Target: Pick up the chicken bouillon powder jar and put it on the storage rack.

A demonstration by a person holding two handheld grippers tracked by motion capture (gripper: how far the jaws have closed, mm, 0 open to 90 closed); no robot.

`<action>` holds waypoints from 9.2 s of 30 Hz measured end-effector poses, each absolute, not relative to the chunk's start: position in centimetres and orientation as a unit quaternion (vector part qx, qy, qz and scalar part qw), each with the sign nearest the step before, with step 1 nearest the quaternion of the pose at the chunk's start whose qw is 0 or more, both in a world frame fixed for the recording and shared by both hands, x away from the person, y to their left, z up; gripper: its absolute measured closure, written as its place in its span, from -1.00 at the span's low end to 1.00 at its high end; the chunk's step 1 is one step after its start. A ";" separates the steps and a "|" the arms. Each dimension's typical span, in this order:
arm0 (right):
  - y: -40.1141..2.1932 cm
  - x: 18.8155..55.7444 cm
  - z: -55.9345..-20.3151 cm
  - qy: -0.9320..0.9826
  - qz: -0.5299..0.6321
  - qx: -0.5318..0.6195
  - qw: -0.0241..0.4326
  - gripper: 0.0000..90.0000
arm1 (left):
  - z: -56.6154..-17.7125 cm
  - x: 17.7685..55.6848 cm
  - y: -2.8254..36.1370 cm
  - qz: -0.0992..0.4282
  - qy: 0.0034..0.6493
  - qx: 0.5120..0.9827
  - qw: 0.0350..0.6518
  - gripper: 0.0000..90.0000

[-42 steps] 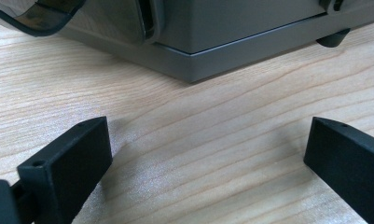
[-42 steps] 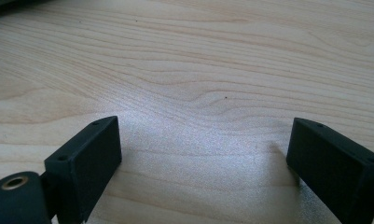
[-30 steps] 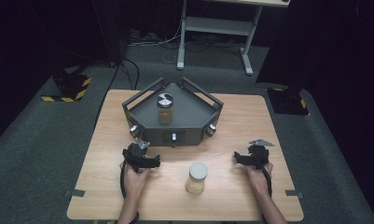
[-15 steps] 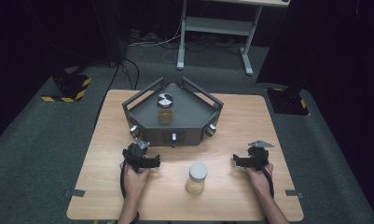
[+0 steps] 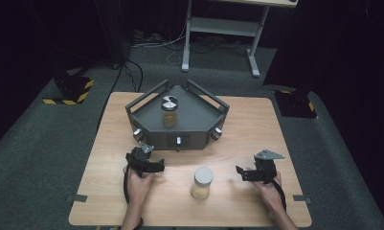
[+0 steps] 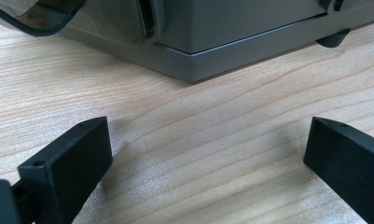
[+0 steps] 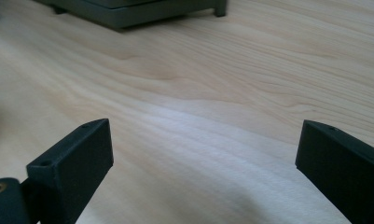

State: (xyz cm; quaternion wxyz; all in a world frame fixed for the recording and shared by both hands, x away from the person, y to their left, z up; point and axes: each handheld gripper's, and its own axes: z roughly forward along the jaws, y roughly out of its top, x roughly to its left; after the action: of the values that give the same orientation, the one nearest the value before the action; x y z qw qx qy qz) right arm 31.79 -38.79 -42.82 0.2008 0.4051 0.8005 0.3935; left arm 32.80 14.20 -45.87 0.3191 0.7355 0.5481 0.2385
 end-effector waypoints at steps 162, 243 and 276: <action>-33.7 36.9 -30.5 0.783 0.558 0.228 0.156 -0.23 | -45.9 32.8 14.2 0.240 0.549 0.734 0.319 -0.96; -26.5 45.2 -30.9 0.770 0.524 0.312 0.191 -0.64 | -45.9 32.6 14.2 0.241 0.550 0.733 0.320 -0.95; -32.9 40.5 -33.8 0.769 0.522 0.304 0.210 -0.84 | -45.9 32.6 14.2 0.241 0.550 0.733 0.320 -0.94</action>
State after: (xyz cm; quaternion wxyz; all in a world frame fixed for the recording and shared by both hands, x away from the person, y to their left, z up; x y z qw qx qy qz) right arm 40.50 -32.93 -33.78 0.2102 0.3040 0.7688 0.5218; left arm 32.65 14.17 -45.91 0.3197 0.7331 0.5497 0.2411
